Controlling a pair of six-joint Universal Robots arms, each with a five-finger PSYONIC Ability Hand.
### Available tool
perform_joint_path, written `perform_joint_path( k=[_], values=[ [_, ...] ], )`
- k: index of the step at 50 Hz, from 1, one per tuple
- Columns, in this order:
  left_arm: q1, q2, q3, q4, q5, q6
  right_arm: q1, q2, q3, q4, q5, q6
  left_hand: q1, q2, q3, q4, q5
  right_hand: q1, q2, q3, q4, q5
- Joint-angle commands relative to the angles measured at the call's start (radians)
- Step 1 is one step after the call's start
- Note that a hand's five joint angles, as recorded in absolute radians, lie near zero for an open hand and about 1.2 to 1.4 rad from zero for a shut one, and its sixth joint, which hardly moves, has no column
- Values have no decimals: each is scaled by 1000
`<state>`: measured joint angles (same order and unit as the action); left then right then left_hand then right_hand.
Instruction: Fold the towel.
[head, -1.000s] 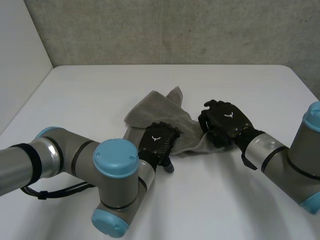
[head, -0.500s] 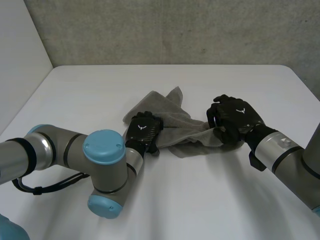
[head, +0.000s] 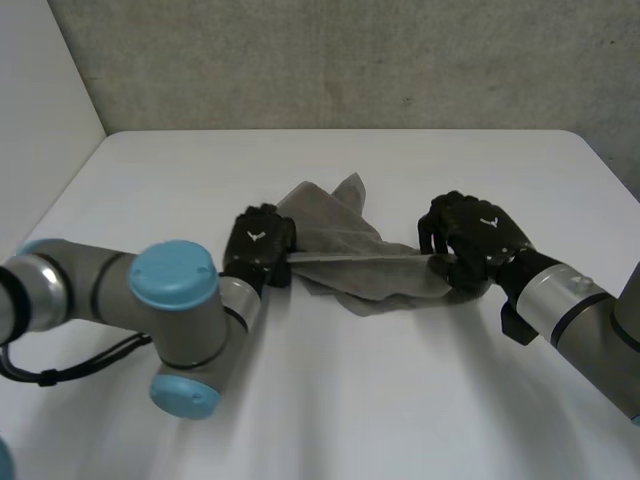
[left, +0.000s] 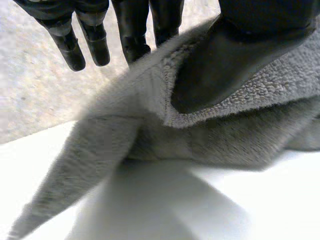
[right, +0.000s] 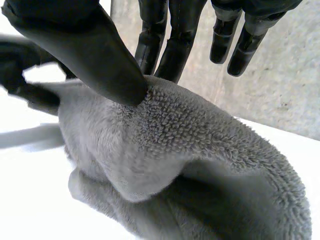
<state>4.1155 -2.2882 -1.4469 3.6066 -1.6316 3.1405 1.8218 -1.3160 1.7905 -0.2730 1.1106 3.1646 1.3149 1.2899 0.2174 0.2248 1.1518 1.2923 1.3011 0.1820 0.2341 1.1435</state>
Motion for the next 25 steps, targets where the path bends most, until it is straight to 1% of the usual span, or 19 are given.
perform_joint_path(
  k=[1, 2, 3, 5, 6, 7, 9, 11, 13, 19, 21, 24, 25],
  values=[
    [31, 111, -58, -9, 7, 9, 7, 69, 9, 0, 0, -104, 81, 106, -43, -50, 70, -602, -611, -7, -60, -628],
    [31, 111, -58, -9, 7, 9, 5, 70, 9, 2, 6, -127, 81, 106, -43, -50, 70, -739, -748, -7, -60, -765],
    [32, 127, -70, -11, 9, 9, 5, 70, 9, 2, 6, -127, 81, 106, -43, -50, 70, -740, -749, -7, -60, -766],
    [34, 142, -84, -14, 15, 9, 1, 69, 15, 2, 9, -158, 81, 106, -43, -50, 70, -831, -840, -7, -60, -857],
    [40, 159, -101, -14, 21, 9, 1, 69, 15, 2, 9, -158, 81, 106, -43, -50, 70, -831, -840, -7, -60, -857],
    [49, 174, -118, -14, 28, 9, -2, 66, 17, 2, 11, -158, 81, 106, -43, -50, 70, -910, -919, -7, -60, -936],
    [57, 188, -133, -14, 39, 9, -6, 61, 20, 2, 11, -156, 81, 106, -43, -50, 70, -946, -955, -7, -60, -971],
    [68, 200, -147, -14, 47, 9, -18, 55, 29, 2, 11, -156, 81, 106, -43, -50, 70, -946, -955, -7, -60, -972],
    [77, 208, -158, -14, 55, 9, -67, 34, 59, 0, 0, -158, 81, 106, -43, -50, 70, -946, -955, -7, -60, -972],
    [120, 233, -193, -25, 68, 9, -125, -3, 107, -12, -14, -156, 81, 106, -43, -50, 70, -925, -934, -7, -60, -951],
    [150, 251, -207, -35, 70, 7, -166, -11, 122, -14, -38, -158, 81, 106, -43, -50, 70, -899, -908, -7, -60, -925],
    [166, 262, -214, -40, 75, 7, -191, -11, 129, -14, -55, -158, 81, 106, -43, -50, 70, -890, -899, -7, -60, -916],
    [180, 272, -220, -45, 85, 7, -214, -11, 135, -14, -73, -158, 81, 106, -43, -50, 70, -876, -885, -7, -60, -901]
  ],
)
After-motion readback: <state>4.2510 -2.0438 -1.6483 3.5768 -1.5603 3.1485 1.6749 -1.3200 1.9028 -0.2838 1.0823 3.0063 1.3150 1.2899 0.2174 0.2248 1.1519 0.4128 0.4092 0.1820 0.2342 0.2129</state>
